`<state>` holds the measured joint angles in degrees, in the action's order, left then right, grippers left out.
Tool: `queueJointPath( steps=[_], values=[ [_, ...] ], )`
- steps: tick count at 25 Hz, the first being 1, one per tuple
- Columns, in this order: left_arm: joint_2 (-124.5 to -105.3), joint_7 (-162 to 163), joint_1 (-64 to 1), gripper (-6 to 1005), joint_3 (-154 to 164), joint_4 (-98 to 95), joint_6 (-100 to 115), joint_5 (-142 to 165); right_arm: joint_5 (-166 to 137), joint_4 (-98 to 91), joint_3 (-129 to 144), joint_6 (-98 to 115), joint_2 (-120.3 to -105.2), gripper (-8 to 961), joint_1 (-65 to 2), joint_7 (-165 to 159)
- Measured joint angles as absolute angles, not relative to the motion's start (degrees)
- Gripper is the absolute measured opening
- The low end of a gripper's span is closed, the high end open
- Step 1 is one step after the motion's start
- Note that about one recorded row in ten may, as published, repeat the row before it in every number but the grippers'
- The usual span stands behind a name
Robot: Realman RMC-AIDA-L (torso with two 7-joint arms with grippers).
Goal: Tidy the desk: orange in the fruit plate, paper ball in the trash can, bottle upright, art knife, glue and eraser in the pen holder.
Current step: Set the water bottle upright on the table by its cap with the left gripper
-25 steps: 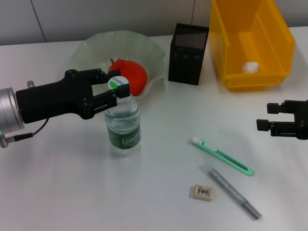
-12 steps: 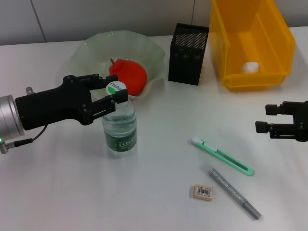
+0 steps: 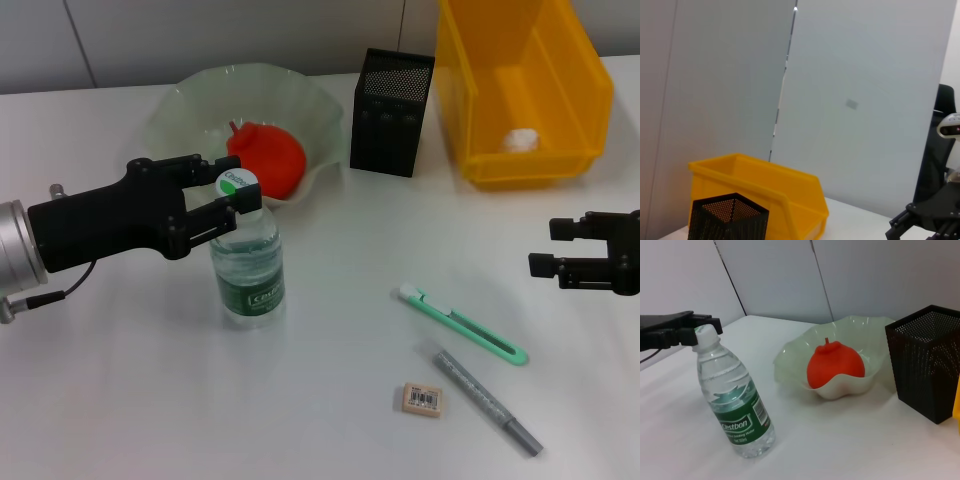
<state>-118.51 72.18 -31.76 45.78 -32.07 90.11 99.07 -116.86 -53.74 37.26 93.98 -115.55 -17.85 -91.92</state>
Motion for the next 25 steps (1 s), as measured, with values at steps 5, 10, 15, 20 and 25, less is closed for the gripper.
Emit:
queueJointPath(
  steps=[5,10,15,20,25],
  values=[
    [-118.53,72.8,-31.5,463,45.8,-32.0,90.1,98.5,-116.9,-53.9,37.2,94.1,-115.63,724,-17.9,-92.1],
    [-118.51,72.9,-31.5,501,46.1,-32.0,90.5,98.5,-116.9,-53.9,37.2,94.0,-115.66,725,-18.0,-92.1],
    [-118.47,72.9,-31.5,651,46.0,-32.0,91.1,98.5,-116.9,-53.9,37.2,94.1,-115.67,725,-18.0,-92.1],
    [-118.25,72.9,-30.3,768,45.6,-33.7,92.5,98.3,-116.9,-54.9,36.9,95.1,-115.50,724,-18.0,-93.0],
    [-118.00,72.0,-25.3,808,45.0,-38.3,93.6,98.3,-117.3,-60.1,37.2,97.7,-115.57,724,-17.7,-96.9]
  ],
)
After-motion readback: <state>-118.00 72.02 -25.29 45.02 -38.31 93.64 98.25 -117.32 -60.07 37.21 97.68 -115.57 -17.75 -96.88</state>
